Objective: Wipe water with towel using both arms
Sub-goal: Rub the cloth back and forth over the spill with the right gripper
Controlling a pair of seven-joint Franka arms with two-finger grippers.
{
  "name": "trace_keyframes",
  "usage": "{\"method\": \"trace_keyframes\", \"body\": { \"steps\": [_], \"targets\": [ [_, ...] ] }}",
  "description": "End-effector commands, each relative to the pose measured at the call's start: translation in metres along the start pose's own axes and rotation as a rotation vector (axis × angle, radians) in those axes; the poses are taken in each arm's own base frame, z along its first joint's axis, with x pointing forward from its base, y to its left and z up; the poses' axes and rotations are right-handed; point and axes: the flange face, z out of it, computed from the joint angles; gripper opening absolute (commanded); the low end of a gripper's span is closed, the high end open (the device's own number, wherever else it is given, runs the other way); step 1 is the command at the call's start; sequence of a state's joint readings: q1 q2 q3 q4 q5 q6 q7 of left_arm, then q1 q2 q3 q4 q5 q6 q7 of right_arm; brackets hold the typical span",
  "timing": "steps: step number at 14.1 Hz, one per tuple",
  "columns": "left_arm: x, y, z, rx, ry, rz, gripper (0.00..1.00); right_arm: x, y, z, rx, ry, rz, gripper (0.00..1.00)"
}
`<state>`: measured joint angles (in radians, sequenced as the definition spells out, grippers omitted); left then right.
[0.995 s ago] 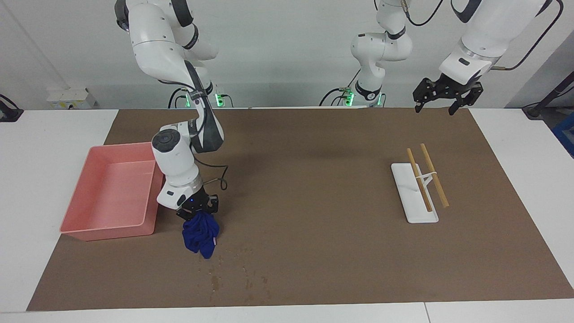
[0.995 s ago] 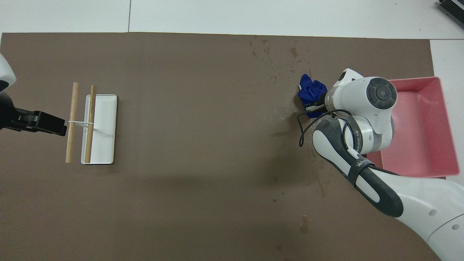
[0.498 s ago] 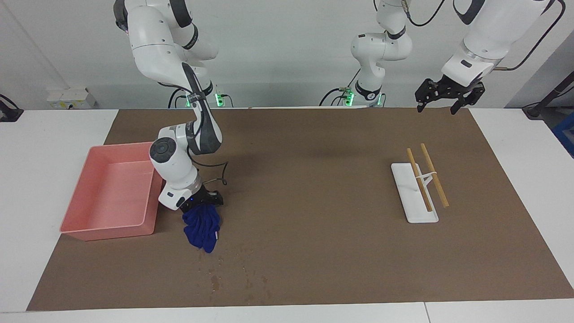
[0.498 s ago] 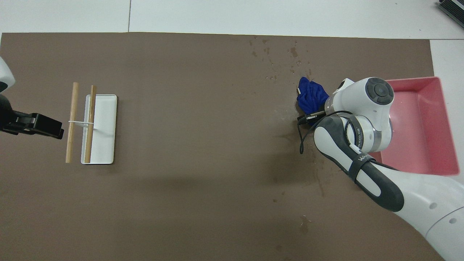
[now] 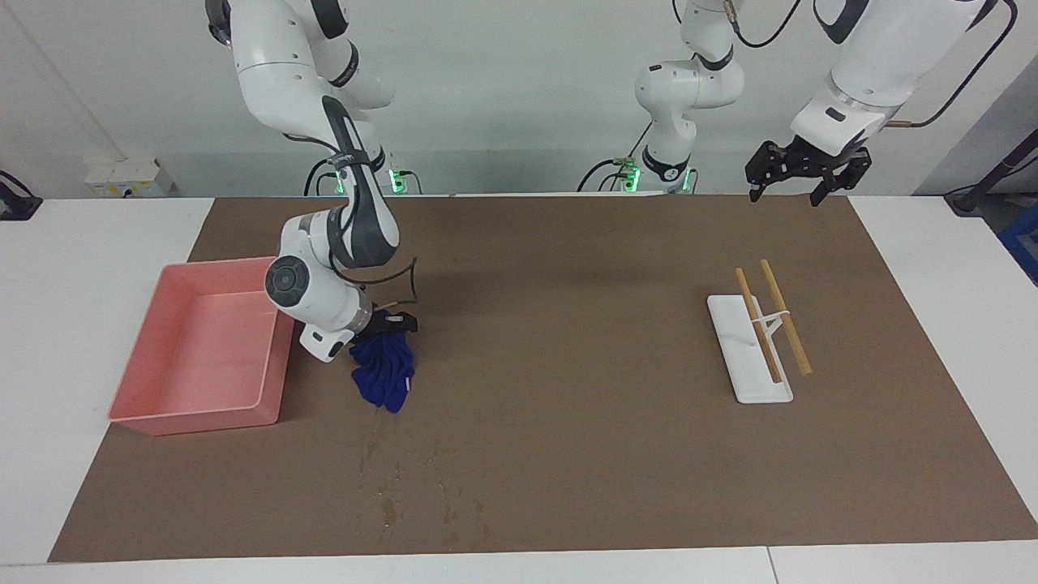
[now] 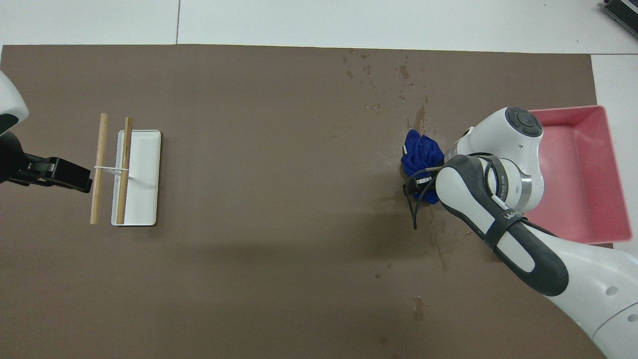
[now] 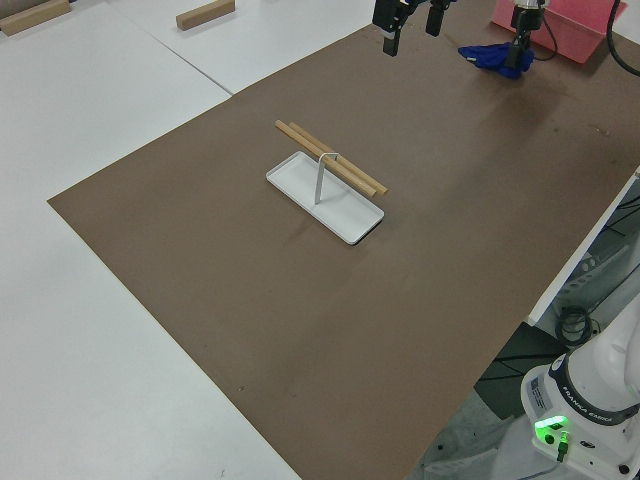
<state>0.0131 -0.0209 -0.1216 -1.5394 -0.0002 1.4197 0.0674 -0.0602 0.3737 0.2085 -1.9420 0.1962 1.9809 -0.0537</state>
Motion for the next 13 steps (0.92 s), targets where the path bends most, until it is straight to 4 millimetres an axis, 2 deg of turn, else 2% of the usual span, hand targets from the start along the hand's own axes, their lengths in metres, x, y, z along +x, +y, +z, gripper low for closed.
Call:
{"method": "trace_keyframes", "body": {
  "steps": [1, 5, 7, 9, 10, 13],
  "targets": [
    [-0.001, -0.008, -0.004, 0.013, -0.016, 0.003, 1.0, -0.034, 0.007, -0.004, 0.027, -0.101, 0.059, 0.0],
    [-0.003, -0.007, -0.003, 0.012, -0.013, -0.006, 1.0, -0.063, 0.04, 0.013, 0.068, -0.187, 0.115, 0.0],
    [-0.006, -0.017, -0.005, 0.012, -0.01, -0.017, 1.0, -0.071, 0.045, 0.02, 0.078, -0.2, 0.114, 0.0],
    [-0.007, -0.021, -0.005, 0.009, -0.008, -0.022, 1.0, -0.067, 0.036, 0.021, 0.085, -0.171, 0.119, 0.0],
    [-0.006, -0.021, -0.004, 0.011, -0.011, -0.02, 1.0, -0.059, 0.022, 0.021, 0.08, -0.123, 0.102, 0.0],
    [-0.008, -0.017, -0.001, 0.011, -0.01, -0.014, 1.0, -0.038, -0.037, 0.018, 0.03, 0.031, 0.029, 0.0]
  ]
}}
